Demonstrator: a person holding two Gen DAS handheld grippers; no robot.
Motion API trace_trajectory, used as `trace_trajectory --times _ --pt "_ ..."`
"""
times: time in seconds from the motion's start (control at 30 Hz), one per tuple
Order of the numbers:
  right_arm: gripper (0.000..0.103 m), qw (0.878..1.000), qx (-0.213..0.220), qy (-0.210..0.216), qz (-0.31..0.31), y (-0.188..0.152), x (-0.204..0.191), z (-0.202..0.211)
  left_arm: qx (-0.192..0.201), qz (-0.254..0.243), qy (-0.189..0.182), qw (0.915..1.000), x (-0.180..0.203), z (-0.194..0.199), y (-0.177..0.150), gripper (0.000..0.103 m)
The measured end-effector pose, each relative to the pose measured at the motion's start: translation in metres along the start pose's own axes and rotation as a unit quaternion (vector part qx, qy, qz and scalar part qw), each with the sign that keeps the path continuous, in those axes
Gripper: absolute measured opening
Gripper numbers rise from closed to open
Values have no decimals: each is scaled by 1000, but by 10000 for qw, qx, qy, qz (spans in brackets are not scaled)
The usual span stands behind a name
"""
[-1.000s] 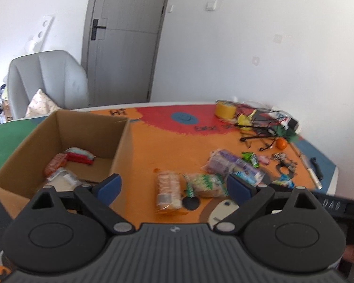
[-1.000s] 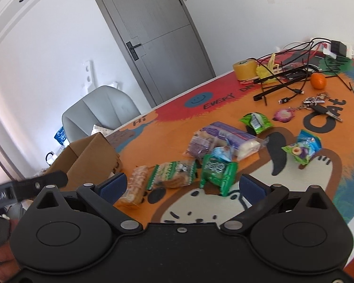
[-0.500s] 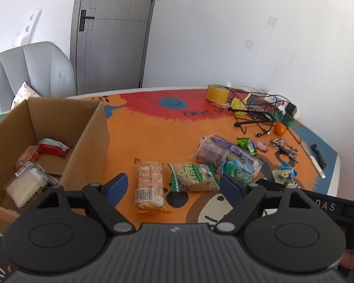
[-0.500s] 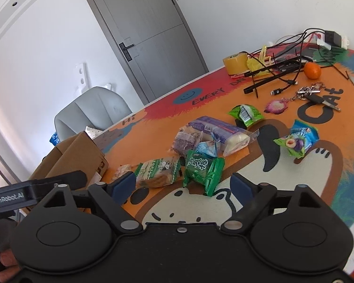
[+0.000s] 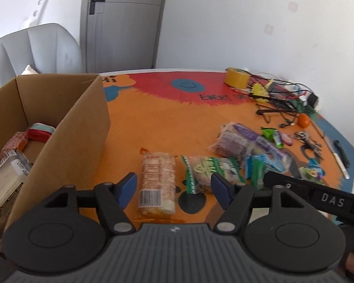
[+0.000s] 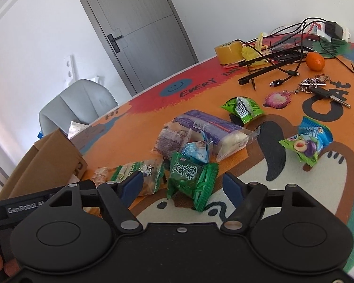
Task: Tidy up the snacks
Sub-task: 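Grasp the bread loaf pack with the left tool while the right tool grasps the green candy, then lift both held snacks and move them toward the cardboard box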
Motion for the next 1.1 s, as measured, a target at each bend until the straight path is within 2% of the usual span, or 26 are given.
trace_trajectory --times 0.23,0.37,0.47,0.53,0.57,0.63,0.77,1.1 --pt "73 9997 -80 -178 136 1 -6 -15 64 -118 224 9997 -5 -13 -5 64" --pt "66 9992 -97 -306 241 0 -11 -20 78 -119 224 9996 -5 -16 -8 63" --pt "65 9991 -89 -333 233 -2 -11 -22 31 -120 227 9997 -6 -18 -11 62" --pt "56 9987 -68 -401 304 -3 -11 -21 -7 -27 250 9997 -9 -21 -13 53" --pt "48 9984 -57 -466 309 -3 -10 -21 -64 57 262 9996 -12 -23 -14 49" --pt "44 9988 -43 -399 270 -4 -8 -19 6 95 310 9995 -13 -23 -16 33" --pt "42 9992 -38 -285 262 -6 -7 -11 -37 96 119 9999 -11 -18 -19 33" --pt "40 9992 215 -142 302 -4 -17 13 171 -122 -123 9997 4 11 -19 33"
Point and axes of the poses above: each gripper's, at about its wrist camera, not at the fingertips, and z roughly against the way its jaws point, x to its right, y to its top, the point moved 4 cm from there along -z, roughly the way its jaws point, and after that the axes turned 8 degrees about z, right-handed, at the moved point
